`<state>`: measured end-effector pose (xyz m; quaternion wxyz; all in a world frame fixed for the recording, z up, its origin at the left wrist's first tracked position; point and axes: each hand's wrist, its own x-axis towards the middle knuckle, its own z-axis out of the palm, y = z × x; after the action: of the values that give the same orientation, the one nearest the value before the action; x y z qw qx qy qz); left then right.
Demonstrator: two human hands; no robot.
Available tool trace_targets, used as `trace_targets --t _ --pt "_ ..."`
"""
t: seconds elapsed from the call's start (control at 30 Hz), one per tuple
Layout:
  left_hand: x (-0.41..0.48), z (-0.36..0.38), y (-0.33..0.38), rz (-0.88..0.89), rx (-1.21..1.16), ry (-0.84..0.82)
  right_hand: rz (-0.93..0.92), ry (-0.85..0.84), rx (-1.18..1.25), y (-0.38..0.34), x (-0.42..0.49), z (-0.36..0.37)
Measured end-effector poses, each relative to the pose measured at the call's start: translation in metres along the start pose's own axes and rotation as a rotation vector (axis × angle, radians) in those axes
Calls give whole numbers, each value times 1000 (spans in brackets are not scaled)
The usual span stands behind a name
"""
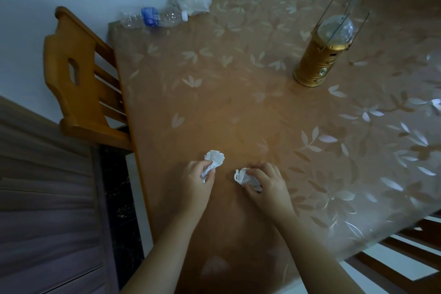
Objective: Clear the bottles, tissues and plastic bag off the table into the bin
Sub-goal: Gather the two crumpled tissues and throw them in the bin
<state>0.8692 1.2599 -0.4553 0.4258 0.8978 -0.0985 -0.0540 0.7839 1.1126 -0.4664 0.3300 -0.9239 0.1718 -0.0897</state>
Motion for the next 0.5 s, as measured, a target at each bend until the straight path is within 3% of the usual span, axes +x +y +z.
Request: trace_targets --t 0.5 --pt "-31 -21 5 -23 -96 17 64 48 -20 -11 -11 9"
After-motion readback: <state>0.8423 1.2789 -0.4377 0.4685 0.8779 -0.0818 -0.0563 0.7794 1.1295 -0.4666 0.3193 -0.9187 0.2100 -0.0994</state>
